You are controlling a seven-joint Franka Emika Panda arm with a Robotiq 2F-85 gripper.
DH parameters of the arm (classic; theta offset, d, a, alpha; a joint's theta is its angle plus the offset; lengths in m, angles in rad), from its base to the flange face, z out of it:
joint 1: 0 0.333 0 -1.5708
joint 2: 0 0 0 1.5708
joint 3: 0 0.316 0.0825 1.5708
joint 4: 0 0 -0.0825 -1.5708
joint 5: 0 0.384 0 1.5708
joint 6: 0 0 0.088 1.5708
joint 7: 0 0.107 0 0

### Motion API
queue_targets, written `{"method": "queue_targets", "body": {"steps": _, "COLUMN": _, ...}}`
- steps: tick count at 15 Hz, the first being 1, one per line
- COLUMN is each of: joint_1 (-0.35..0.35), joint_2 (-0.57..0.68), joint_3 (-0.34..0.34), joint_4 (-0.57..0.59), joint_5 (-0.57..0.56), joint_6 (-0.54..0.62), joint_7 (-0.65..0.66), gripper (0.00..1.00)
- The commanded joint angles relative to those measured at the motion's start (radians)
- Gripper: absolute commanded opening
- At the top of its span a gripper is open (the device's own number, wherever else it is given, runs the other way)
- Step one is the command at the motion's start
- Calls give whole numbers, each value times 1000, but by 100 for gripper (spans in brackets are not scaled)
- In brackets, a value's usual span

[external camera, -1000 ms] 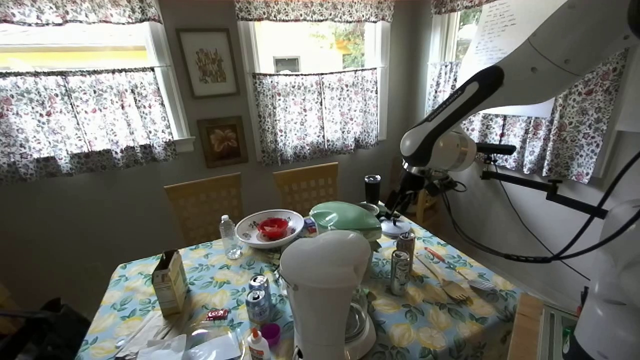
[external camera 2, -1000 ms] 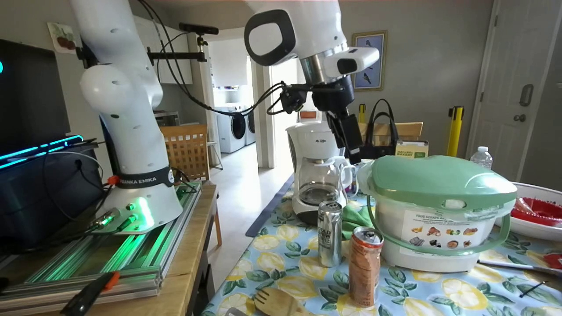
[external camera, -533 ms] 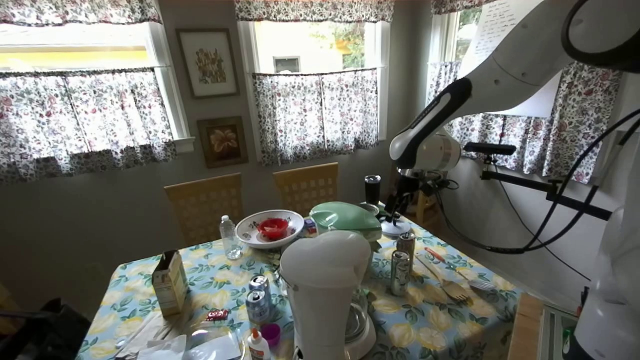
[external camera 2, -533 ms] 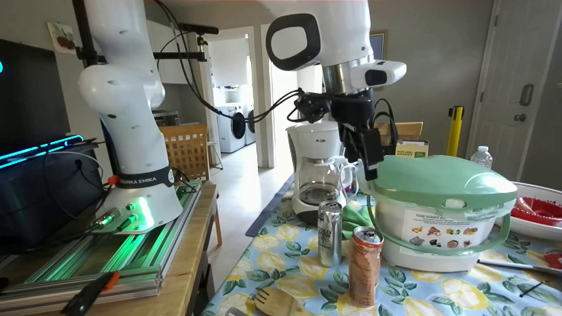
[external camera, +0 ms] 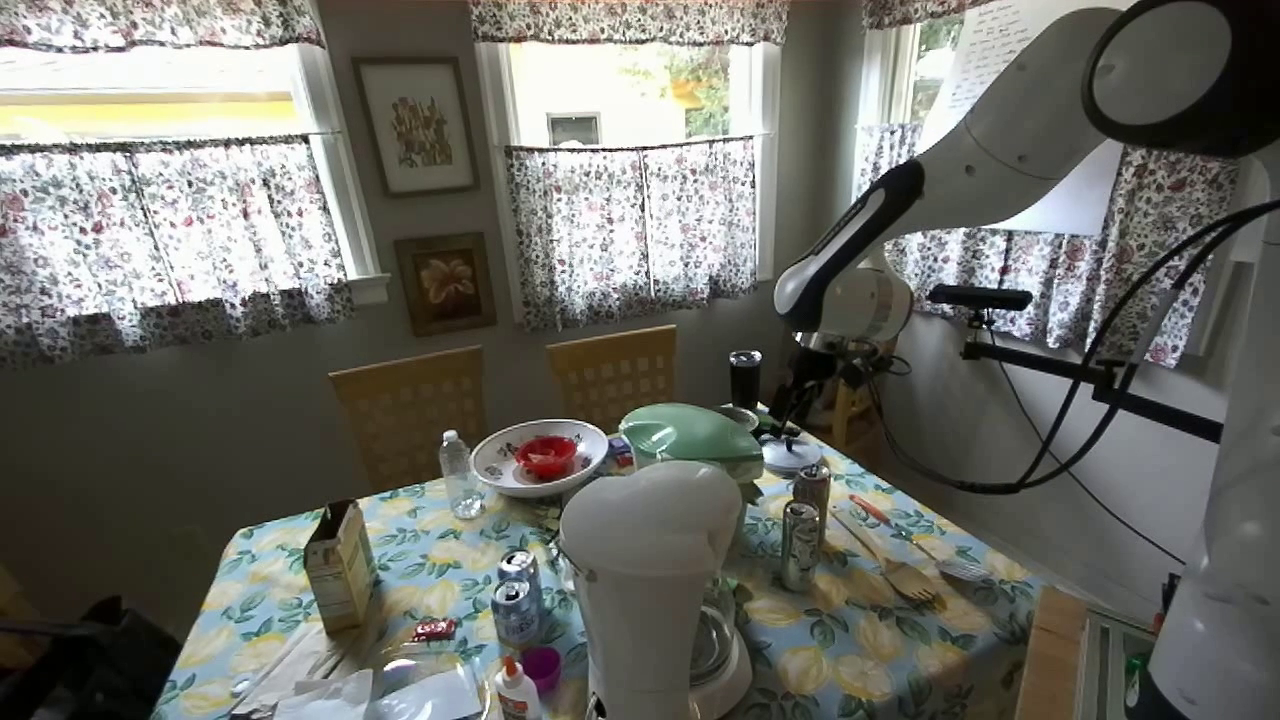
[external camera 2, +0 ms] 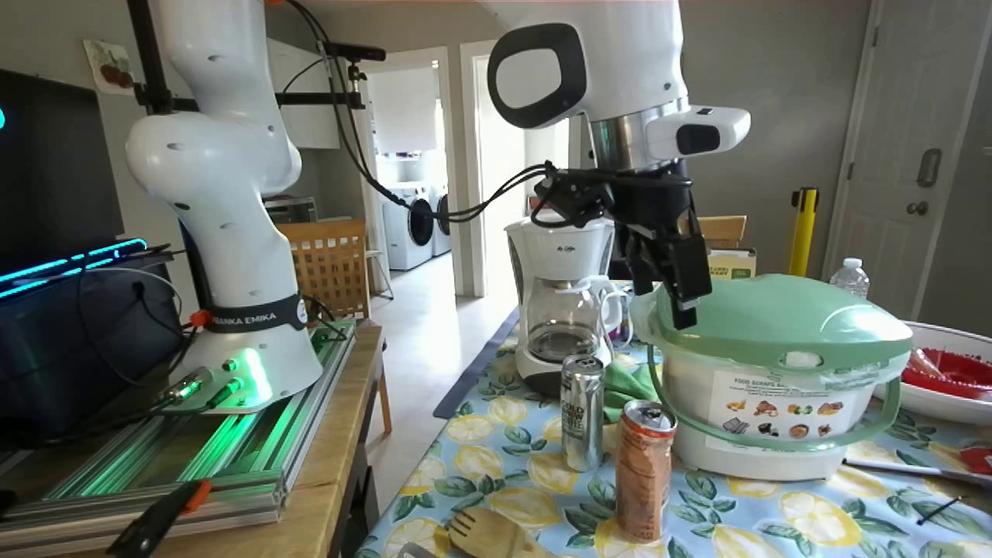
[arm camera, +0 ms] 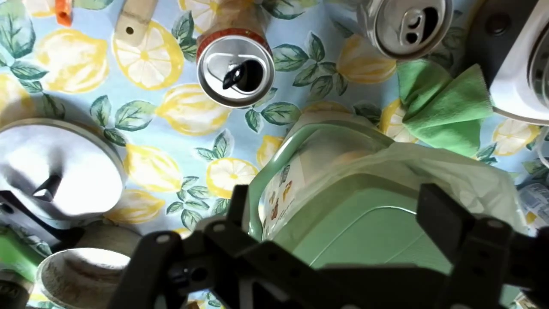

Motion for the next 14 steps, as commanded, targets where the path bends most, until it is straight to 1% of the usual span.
{"method": "queue_targets", "body": {"steps": 1, "joint_1": -38, "joint_2": -3, "joint_3": 40, "joint_4": -1, "joint_5": -12, "joint_6": 0, "joint_7": 10, "gripper": 100}}
{"method": "queue_targets", "body": {"steps": 2, "joint_1": -42, "joint_2": -6, "joint_3": 50, "joint_4": -5, "joint_5": 5, "joint_6": -4, "joint_7": -11, "gripper": 100}}
{"method": "queue_targets", "body": {"steps": 4, "joint_1": -53, "joint_2": 15, "joint_3": 62, "joint_4": 11, "joint_5": 5, "joint_6": -2, "joint_7": -11, "gripper": 100}}
{"method": "queue_targets", "body": {"steps": 5, "joint_1": -64, "joint_2": 13, "joint_3": 70, "joint_4": 20, "joint_5": 26, "joint_6": -13, "joint_7": -40, "gripper": 100}}
{"method": "queue_targets", "body": {"steps": 6, "joint_1": -67, "joint_2": 11, "joint_3": 73, "joint_4": 23, "joint_5": 12, "joint_6": -1, "joint_7": -47, "gripper": 100}}
{"method": "queue_targets", "body": {"steps": 9, "joint_1": -90, "joint_2": 23, "joint_3": 88, "joint_4": 54, "joint_5": 68, "joint_6": -1, "joint_7": -112, "gripper": 100}}
{"method": "queue_targets", "body": {"steps": 11, "joint_1": -107, "joint_2": 38, "joint_3": 96, "joint_4": 73, "joint_5": 130, "joint_6": -11, "joint_7": -148, "gripper": 100}}
{"method": "queue_targets", "body": {"steps": 14, "joint_1": -135, "joint_2": 53, "joint_3": 119, "joint_4": 94, "joint_5": 291, "joint_6": -16, "joint_7": -253, "gripper": 100}}
